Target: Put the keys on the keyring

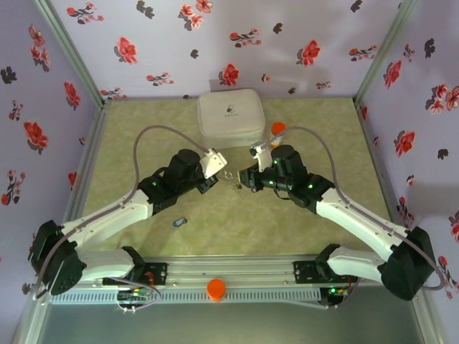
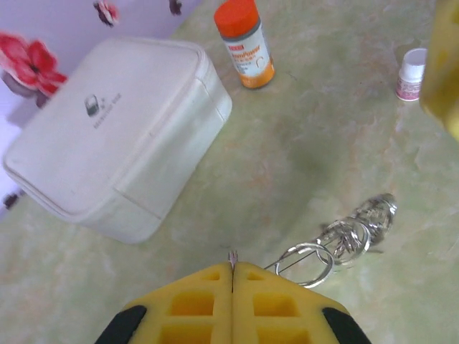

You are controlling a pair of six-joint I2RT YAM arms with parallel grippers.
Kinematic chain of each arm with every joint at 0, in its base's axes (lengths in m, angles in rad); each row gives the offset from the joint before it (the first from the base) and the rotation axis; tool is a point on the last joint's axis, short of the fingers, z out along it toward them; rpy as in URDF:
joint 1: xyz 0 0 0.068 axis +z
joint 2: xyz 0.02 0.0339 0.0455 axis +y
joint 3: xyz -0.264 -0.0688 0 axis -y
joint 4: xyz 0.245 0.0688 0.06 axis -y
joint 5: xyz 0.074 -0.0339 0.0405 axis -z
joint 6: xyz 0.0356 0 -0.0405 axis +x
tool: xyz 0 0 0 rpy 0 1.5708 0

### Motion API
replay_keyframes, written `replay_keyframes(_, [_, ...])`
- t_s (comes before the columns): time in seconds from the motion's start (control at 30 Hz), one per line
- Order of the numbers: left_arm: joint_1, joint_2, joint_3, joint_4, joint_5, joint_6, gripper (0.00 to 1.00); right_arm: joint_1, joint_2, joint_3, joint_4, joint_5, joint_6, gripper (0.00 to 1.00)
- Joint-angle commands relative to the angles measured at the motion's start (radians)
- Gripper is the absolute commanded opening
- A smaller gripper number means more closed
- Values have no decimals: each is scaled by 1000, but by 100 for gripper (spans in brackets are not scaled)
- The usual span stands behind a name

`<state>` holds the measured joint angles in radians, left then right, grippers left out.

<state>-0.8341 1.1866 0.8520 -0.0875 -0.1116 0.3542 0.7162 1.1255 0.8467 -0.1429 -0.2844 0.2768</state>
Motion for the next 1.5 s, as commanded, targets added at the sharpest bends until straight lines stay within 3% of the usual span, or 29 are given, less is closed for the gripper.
replay_keyframes(0.0, [-5, -61, -38, 111, 25, 238, 0, 5, -52, -2, -35, 82, -71, 18])
replay_keyframes(0.13, [-1, -96, -101, 206, 90, 352, 0, 4, -75, -7, -41, 122, -143, 19])
replay_keyframes(0.2, [13, -114, -120, 223, 179, 376, 0, 5, -78, -7, -31, 129, -184, 19])
replay_keyframes(0.43, [146, -173, -189, 371, 591, 224, 0, 5, -108, -106, 183, 77, -376, 19])
replay_keyframes(0.6, [199, -163, -185, 403, 739, 103, 0, 5, -127, -167, 302, 17, -499, 19])
replay_keyframes(0.7, [205, -131, -148, 351, 701, 37, 0, 6, -132, -144, 260, 14, -517, 19])
replay_keyframes(0.87, [204, -78, -69, 230, 493, -163, 0, 9, -184, -142, 219, 49, -521, 21])
replay_keyframes(0.97, [204, -67, -53, 185, 429, -232, 0, 9, -206, -152, 198, 82, -522, 22])
replay_keyframes(1.13, [202, -7, 39, 31, 236, -493, 0, 14, -206, -136, 154, 79, -472, 24])
replay_keyframes(1.33, [198, 58, 85, -39, 205, -778, 0, 45, -142, -127, 199, 26, -303, 27])
replay_keyframes(1.47, [179, 59, 96, -31, 226, -809, 0, 74, -78, -116, 215, 43, -208, 28])
